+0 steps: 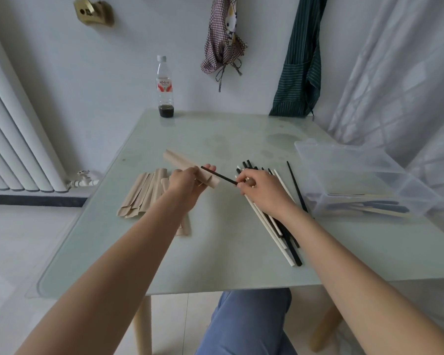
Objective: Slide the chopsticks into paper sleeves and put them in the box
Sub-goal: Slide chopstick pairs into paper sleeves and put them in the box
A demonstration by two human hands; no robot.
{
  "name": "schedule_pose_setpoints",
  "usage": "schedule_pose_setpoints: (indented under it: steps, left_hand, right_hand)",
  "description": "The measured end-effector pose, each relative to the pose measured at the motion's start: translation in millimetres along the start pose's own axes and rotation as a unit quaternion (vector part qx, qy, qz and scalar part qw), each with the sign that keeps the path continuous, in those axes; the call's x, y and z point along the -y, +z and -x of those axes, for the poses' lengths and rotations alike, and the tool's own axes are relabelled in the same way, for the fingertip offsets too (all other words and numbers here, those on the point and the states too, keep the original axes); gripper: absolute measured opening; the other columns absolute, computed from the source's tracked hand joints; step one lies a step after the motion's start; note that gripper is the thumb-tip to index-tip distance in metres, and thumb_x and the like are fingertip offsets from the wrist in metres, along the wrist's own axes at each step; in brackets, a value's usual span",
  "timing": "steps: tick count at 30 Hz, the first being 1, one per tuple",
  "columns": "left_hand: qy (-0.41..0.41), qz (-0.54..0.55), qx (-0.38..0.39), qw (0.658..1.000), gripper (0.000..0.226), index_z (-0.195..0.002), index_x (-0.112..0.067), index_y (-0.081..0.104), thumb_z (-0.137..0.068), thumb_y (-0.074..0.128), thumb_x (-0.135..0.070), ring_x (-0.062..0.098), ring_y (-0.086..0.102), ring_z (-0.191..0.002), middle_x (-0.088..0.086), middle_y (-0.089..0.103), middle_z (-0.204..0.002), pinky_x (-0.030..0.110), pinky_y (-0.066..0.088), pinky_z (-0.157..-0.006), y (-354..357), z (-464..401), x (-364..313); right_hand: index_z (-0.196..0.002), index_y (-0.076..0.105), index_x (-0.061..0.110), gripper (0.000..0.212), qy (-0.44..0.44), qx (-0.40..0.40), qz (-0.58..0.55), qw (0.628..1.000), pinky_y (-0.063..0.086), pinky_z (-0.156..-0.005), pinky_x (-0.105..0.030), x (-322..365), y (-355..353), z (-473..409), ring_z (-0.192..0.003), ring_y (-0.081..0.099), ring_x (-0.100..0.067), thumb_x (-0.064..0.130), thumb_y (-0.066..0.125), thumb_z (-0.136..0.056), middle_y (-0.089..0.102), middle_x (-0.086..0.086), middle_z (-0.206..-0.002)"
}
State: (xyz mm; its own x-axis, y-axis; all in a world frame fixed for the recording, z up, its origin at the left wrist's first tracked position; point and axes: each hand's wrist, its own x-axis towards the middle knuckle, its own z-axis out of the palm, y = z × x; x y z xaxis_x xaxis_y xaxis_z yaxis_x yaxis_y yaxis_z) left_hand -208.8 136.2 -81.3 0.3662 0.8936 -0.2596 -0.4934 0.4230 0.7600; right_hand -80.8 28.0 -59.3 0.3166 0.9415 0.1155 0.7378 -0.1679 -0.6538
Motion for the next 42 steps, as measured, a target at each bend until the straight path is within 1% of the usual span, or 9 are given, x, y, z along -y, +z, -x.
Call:
schedule_pose_setpoints:
  steps: [2,5,10,14,20,25,34,38,42]
  left_hand:
    - [0.019,0.024,-0.006,1.0,0.021,-0.115,0.008,0.038,-0.096,0.029,0.006,0.019,0.07,-0.066,0.015,0.06,-0.092,0.033,0.056,-0.063,1.9,-1.2,-0.8]
    - [0.028,0.083,-0.003,0.996,0.031,-0.126,0.012,0.031,-0.095,0.028,0.01,0.028,0.067,-0.079,0.02,0.059,-0.101,0.041,0.059,-0.07,3.8,-0.8,-4.6]
    - [0.037,0.111,0.021,0.993,0.034,-0.129,0.017,0.032,-0.101,0.031,-0.003,0.027,0.067,-0.084,0.017,0.064,-0.096,0.037,0.06,-0.068,7.2,5.2,-8.0]
    - [0.039,0.085,0.052,0.994,0.029,-0.124,0.013,0.039,-0.1,0.036,-0.003,0.023,0.069,-0.086,0.017,0.064,-0.106,0.032,0.06,-0.069,7.6,9.0,-5.6]
    - [0.035,-0.226,0.084,0.97,0.01,-0.093,-0.01,0.064,-0.092,0.058,-0.018,0.013,0.063,-0.086,0.002,0.066,-0.09,0.026,0.052,-0.08,11.4,21.5,-3.7]
    - [0.042,-0.163,0.033,0.985,0.01,-0.088,-0.005,0.062,-0.086,0.067,-0.013,0.006,0.059,-0.059,0.005,0.064,-0.078,0.014,0.055,-0.063,9.9,19.1,-3.8]
    - [0.026,-0.094,0.053,0.994,0.008,-0.082,-0.007,0.061,-0.085,0.067,-0.012,0.009,0.068,-0.065,0.006,0.068,-0.083,0.016,0.057,-0.066,24.8,32.1,1.5]
    - [0.055,-0.046,0.034,0.997,0.005,-0.084,-0.007,0.061,-0.086,0.066,-0.009,0.007,0.069,-0.061,0.006,0.067,-0.084,0.015,0.055,-0.063,27.4,30.0,-5.0]
    - [0.071,-0.054,0.038,0.995,0.013,-0.091,-0.003,0.06,-0.086,0.066,-0.013,0.011,0.071,-0.07,0.011,0.069,-0.09,0.018,0.057,-0.071,32.6,33.9,-2.7]
  right_hand:
    - [-0.092,0.066,0.014,0.011,-0.017,-0.009,-0.016,1.0,0.037,-0.058,-0.025,-1.5,-3.9,2.4,-0.063,0.047,-0.013,0.018,0.056,-0.091,0.063,-0.007,-0.074]
    - [-0.09,0.069,0.014,0.012,-0.027,-0.029,0.017,0.999,0.036,-0.058,-0.014,-4.9,-10.6,2.9,-0.062,0.048,-0.005,0.019,0.058,-0.09,0.055,0.007,-0.063]
    - [-0.089,0.07,0.017,0.012,-0.021,-0.045,0.05,0.998,0.044,-0.071,-0.027,-7.4,-12.1,-1.0,-0.076,0.056,-0.016,0.02,0.058,-0.09,0.055,0.009,-0.066]
    - [-0.089,0.07,0.016,0.012,-0.026,-0.053,0.046,0.997,0.043,-0.07,-0.026,-4.0,-12.6,-3.0,-0.076,0.056,-0.017,0.019,0.058,-0.089,0.055,0.007,-0.065]
    - [-0.085,0.07,0.017,0.012,-0.03,-0.079,0.021,0.996,0.041,-0.063,-0.025,2.6,-13.4,-3.5,-0.069,0.054,-0.015,0.02,0.059,-0.089,0.055,0.009,-0.063]
    - [-0.084,0.071,0.016,0.011,-0.029,-0.074,0.008,0.997,0.042,-0.061,-0.023,4.5,-14.8,-2.4,-0.072,0.057,-0.018,0.019,0.061,-0.087,0.062,-0.002,-0.07]
    - [-0.085,0.07,0.014,0.011,-0.034,-0.085,-0.024,0.995,0.044,-0.064,-0.026,11.3,-13.2,2.9,-0.069,0.058,-0.023,0.02,0.062,-0.087,0.067,-0.01,-0.073]
    - [-0.089,0.071,0.021,0.015,-0.018,-0.074,0.001,0.997,0.045,-0.068,-0.026,3.0,-16.1,5.1,-0.065,0.055,-0.007,0.025,0.056,-0.091,0.062,0.01,-0.062]
    - [-0.09,0.071,0.022,0.019,-0.01,-0.067,0.005,0.998,0.042,-0.062,-0.025,-2.7,-16.5,6.6,-0.061,0.052,-0.001,0.028,0.053,-0.092,0.059,0.01,-0.06]
